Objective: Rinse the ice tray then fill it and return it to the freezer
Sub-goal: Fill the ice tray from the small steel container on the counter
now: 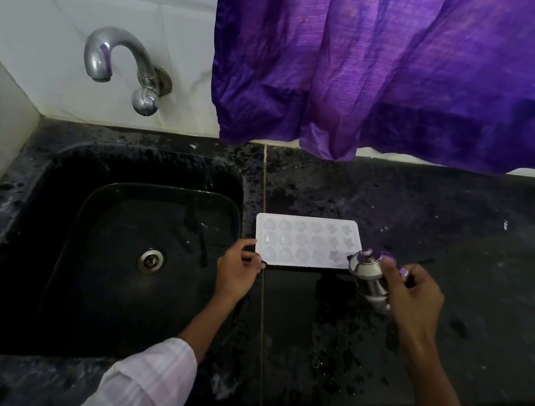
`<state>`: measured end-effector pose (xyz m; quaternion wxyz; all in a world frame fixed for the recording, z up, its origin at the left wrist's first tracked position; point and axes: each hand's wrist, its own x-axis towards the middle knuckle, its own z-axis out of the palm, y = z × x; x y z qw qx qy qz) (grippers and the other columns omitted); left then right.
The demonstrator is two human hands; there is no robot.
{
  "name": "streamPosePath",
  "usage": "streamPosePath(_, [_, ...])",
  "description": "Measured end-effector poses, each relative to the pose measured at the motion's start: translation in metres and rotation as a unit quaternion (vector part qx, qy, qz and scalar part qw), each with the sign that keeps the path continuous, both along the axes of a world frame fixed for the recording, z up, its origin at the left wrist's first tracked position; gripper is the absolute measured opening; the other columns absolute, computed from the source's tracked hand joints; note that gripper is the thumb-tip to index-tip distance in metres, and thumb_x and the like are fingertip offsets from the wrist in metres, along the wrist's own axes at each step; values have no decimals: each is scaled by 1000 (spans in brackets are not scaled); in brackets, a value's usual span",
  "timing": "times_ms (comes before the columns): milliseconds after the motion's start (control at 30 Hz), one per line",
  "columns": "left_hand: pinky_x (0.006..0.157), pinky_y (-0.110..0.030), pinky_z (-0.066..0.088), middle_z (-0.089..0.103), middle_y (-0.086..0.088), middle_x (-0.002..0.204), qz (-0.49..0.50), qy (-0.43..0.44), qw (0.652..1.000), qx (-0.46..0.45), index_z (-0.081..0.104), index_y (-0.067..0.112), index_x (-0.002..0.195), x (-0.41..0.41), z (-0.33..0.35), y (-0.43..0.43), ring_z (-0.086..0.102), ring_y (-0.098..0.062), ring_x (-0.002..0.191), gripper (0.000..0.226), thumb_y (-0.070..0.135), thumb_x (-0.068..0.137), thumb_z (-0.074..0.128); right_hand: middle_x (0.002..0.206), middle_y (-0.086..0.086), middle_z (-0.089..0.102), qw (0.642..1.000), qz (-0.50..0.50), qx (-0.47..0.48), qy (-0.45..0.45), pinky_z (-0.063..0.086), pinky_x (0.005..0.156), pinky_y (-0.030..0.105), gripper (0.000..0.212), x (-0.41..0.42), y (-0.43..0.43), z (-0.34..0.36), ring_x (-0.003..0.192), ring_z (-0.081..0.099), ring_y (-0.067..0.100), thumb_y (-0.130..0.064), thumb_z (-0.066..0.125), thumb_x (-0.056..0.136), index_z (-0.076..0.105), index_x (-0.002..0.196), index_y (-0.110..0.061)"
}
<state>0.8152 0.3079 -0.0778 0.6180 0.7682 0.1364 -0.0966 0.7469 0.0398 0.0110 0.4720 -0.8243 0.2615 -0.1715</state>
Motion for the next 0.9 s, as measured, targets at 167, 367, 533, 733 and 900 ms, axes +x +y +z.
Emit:
streamPosePath(167, [84, -42, 61, 75, 2, 78, 1, 5, 1000, -3, 62, 20, 121, -1, 1, 0, 74, -12, 76, 30, 9, 93, 64, 61, 14, 47, 1000, -3, -4, 6, 47, 56, 45, 51, 2, -3, 2, 56, 41, 20, -49, 69, 85, 48, 68, -6])
streamPosePath(367, [84, -38, 61, 76, 0, 81, 3, 6, 1000, -6, 61, 18, 122, -3, 4, -1, 74, -12, 77, 30, 9, 94, 64, 62, 12, 48, 1000, 4, -7, -4, 49, 57, 49, 52, 10, -3, 8, 57, 42, 20, -50, 67, 84, 48, 68, -4])
streamPosePath(533, [84, -36, 61, 75, -1, 83, 6, 6, 1000, -12, 61, 17, 123, -4, 7, -1, 74, -12, 78, 30, 8, 94, 64, 69, 28, 55, 1000, 4, -9, -4, 53, 59, 53, 47, 19, -5, 10, 57, 49, 30, -44, 69, 86, 50, 70, -4])
streamPosePath(733, [84, -37, 61, 75, -1, 82, 12, 5, 1000, -15, 62, 18, 120, -5, 7, -2, 74, -13, 77, 29, 6, 94, 64, 61, 5, 47, 1000, 16, -15, -14, 39, 57, 31, 40, 29, -4, 14, 58, 41, 17, -31, 71, 91, 47, 64, -14])
streamPosePath(900, [83, -37, 61, 75, -2, 84, 10, 2, 1000, -16, 61, 16, 123, -6, 5, -2, 75, -13, 79, 30, 7, 94, 64, 62, 3, 48, 999, 20, -23, -10, 38, 56, 28, 39, 37, -5, 15, 58, 41, 14, -30, 71, 91, 47, 64, -15])
